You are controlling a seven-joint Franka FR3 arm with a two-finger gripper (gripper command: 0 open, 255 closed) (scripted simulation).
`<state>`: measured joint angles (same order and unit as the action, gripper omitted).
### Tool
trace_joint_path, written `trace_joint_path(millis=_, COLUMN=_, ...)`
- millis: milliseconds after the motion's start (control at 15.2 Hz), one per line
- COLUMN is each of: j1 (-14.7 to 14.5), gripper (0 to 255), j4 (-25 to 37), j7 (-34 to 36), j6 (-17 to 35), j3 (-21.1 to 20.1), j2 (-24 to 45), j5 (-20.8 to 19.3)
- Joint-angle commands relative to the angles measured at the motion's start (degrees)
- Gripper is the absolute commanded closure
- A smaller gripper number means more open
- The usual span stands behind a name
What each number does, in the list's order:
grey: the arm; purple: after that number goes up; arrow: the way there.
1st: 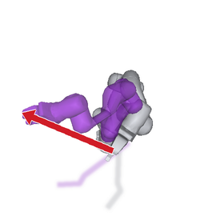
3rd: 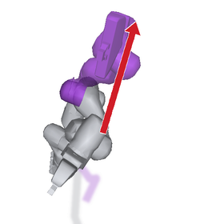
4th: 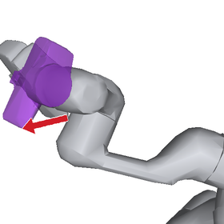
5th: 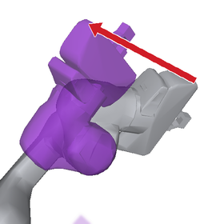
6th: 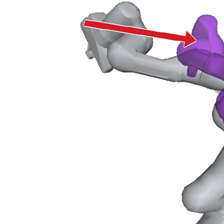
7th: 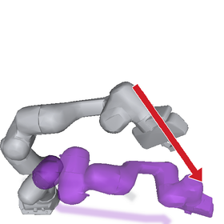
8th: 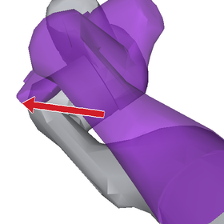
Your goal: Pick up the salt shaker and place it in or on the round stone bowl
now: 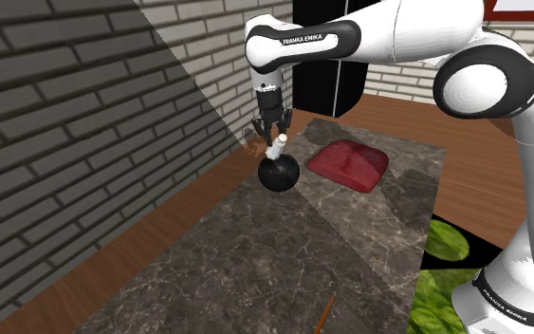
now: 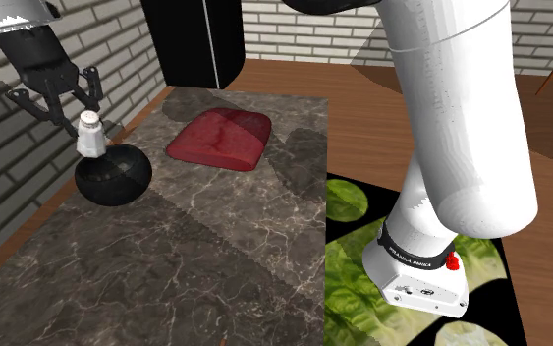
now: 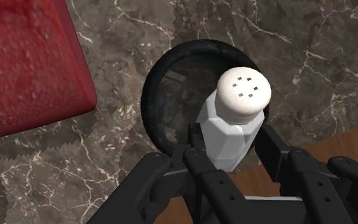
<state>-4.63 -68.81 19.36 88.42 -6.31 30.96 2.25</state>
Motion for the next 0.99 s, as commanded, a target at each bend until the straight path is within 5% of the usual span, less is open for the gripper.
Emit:
trace_joint_path(millis=0, j1=0.05, gripper=255, j4=-1.71, j7=-0.12, j6=1.58, j3=0.02, j2=-0.18, j5=0.01)
trace_joint_path(millis=660, j1=0.08, gripper=255, j4=-3.21, j7=-0.22, j6=3.06, j3=0.03, j2=-0.18, j5=0.01)
trace_joint_path(millis=726, j1=0.08, gripper=0, j4=-3.22, j7=-0.22, j6=3.06, j3=0.03, j2=-0.19, j5=0.01)
trace_joint_path(millis=924, j1=0.08, gripper=0, j4=-3.22, j7=-0.22, j6=3.06, j3=0.03, j2=-0.19, j5=0.01)
